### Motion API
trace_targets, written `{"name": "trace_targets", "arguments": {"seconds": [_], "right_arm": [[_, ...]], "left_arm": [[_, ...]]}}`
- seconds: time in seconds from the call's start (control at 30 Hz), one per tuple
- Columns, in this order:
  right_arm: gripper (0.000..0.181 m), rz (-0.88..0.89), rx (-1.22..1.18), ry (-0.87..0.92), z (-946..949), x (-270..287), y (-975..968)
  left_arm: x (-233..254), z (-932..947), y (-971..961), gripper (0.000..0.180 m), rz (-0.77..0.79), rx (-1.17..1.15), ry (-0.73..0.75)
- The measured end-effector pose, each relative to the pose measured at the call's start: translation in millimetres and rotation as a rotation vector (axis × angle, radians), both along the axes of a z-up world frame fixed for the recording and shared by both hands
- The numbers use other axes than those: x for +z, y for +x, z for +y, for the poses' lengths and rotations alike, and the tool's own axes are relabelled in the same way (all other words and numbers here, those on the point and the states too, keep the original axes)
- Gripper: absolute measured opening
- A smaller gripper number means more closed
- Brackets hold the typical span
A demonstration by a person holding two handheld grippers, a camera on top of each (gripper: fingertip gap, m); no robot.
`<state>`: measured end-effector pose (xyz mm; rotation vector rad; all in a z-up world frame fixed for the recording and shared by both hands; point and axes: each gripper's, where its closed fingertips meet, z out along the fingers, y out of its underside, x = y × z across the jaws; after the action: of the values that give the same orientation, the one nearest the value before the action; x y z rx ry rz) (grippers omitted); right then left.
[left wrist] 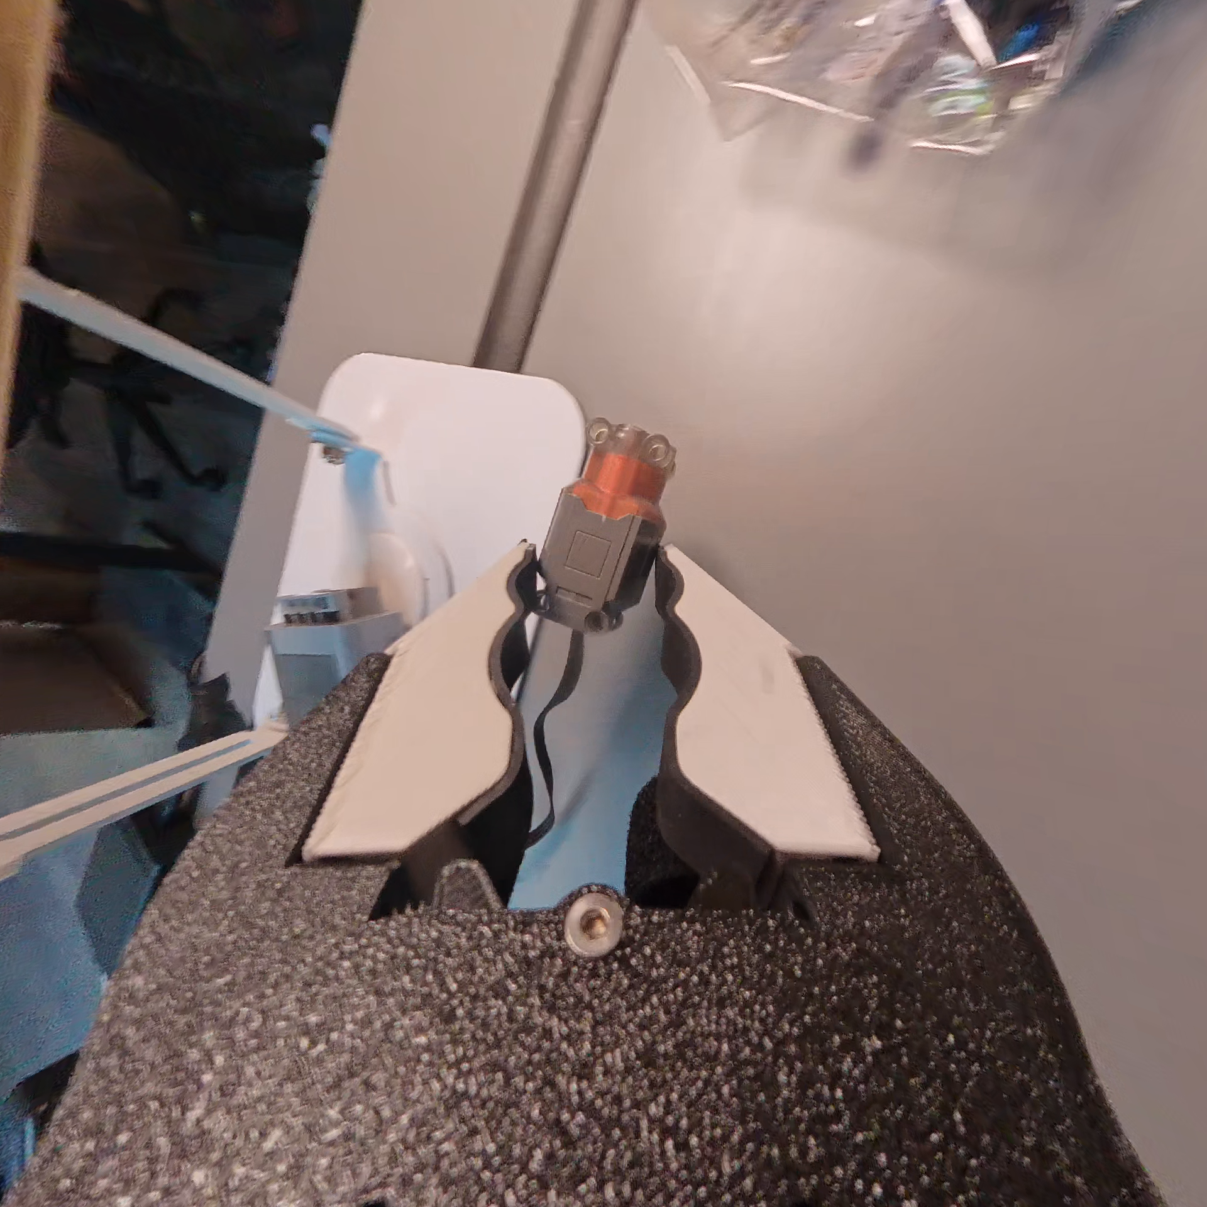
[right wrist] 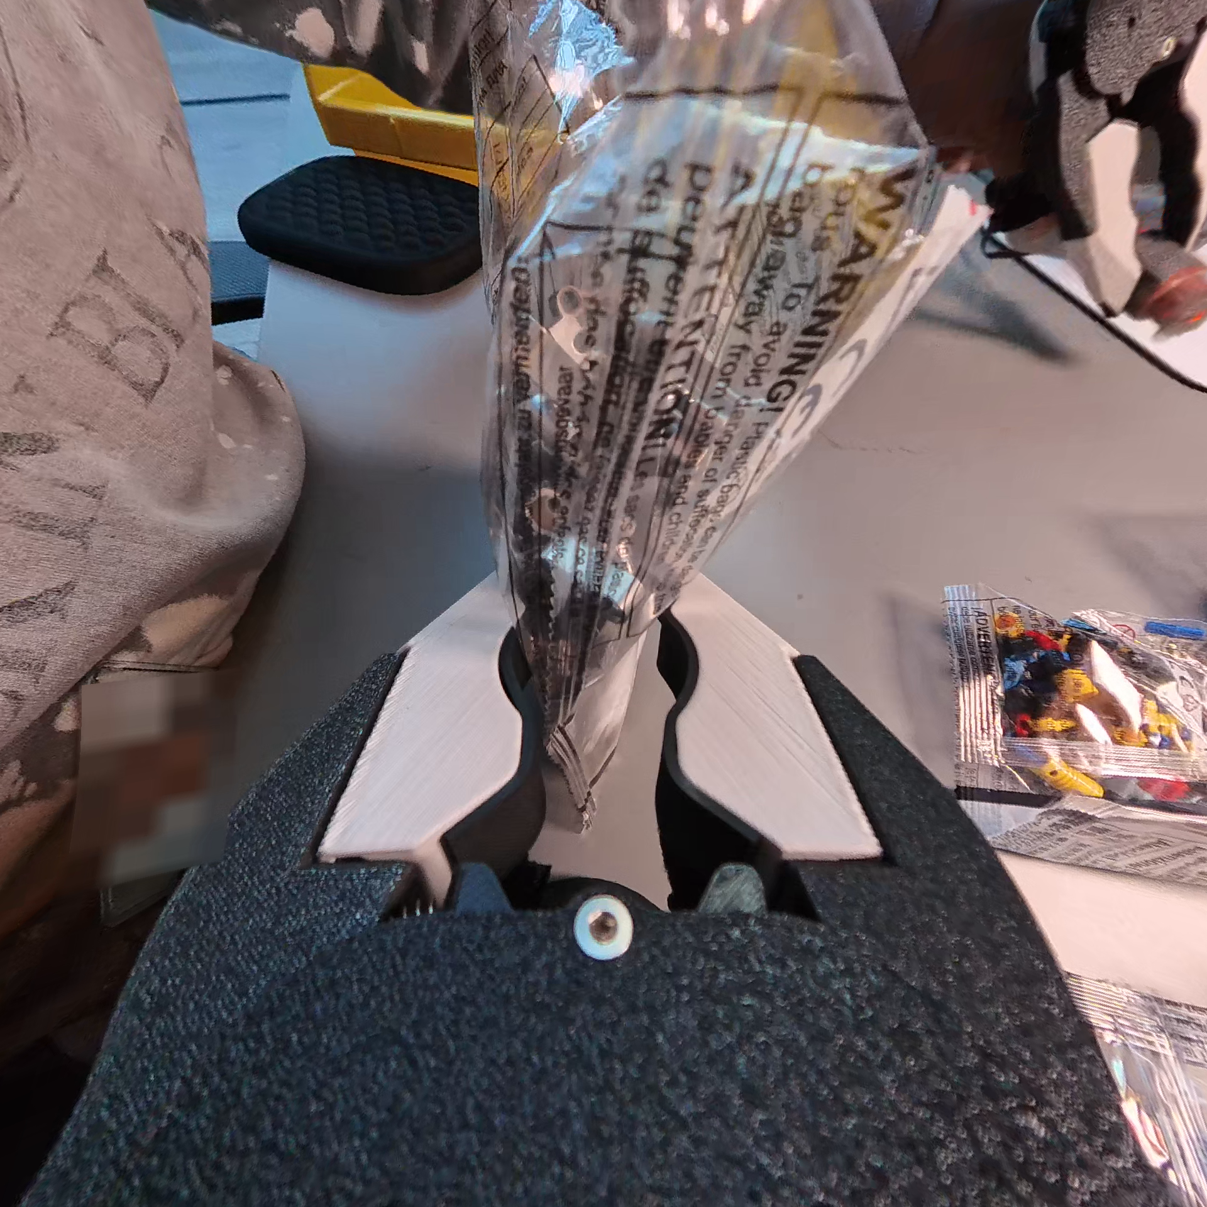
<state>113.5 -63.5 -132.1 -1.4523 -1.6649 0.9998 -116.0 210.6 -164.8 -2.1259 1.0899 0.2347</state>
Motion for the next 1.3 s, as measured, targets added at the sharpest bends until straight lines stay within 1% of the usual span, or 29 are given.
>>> {"name": "trace_targets", "arguments": {"seconds": [0.03,0.13,0.23,0.5,0.6,0.8,0.9,0.97,1.07,1.1,1.13,1.2,1.3], "right_arm": [[0.030,0.000,0.002,-0.002,0,0,0],[0.030,-0.002,0.008,-0.001,1,0,-1],[0.030,-0.002,0.008,-0.001,1,0,-1],[0.029,0.000,0.005,-0.001,1,0,-1],[0.030,0.000,0.006,-0.004,1,0,-1],[0.029,-0.001,-0.001,-0.003,2,0,-1],[0.029,-0.004,-0.003,-0.001,2,-1,-1],[0.029,-0.006,-0.005,0.000,2,-1,-2],[0.029,-0.003,-0.006,0.008,3,-1,-4],[0.028,-0.003,-0.005,0.014,3,-1,-5],[0.029,-0.002,-0.003,0.023,3,0,-7],[0.027,-0.001,0.009,0.045,0,-1,-11],[0.027,-0.004,0.028,0.057,-6,-1,-18]], "left_arm": [[2,10,-9,0.034,0.013,0.045,0.021],[-1,38,-26,0.034,0.007,0.171,0.025],[-6,60,-33,0.034,0.014,0.230,0.014],[-17,93,-41,0.034,0.086,0.252,0.034],[-17,94,-40,0.031,0.079,0.243,0.036],[-4,66,-27,0.039,0.029,0.191,0.018],[24,31,-10,0.044,-0.052,0.156,0.033],[63,1,3,0.046,-0.200,0.158,0.069],[127,-57,16,0.047,-0.484,0.162,0.115],[142,-79,20,0.046,-0.557,0.147,0.131],[153,-101,23,0.046,-0.595,0.131,0.147],[153,-145,18,0.048,-0.561,0.141,0.156],[129,-213,-10,0.050,-0.395,0.246,0.124]]}}
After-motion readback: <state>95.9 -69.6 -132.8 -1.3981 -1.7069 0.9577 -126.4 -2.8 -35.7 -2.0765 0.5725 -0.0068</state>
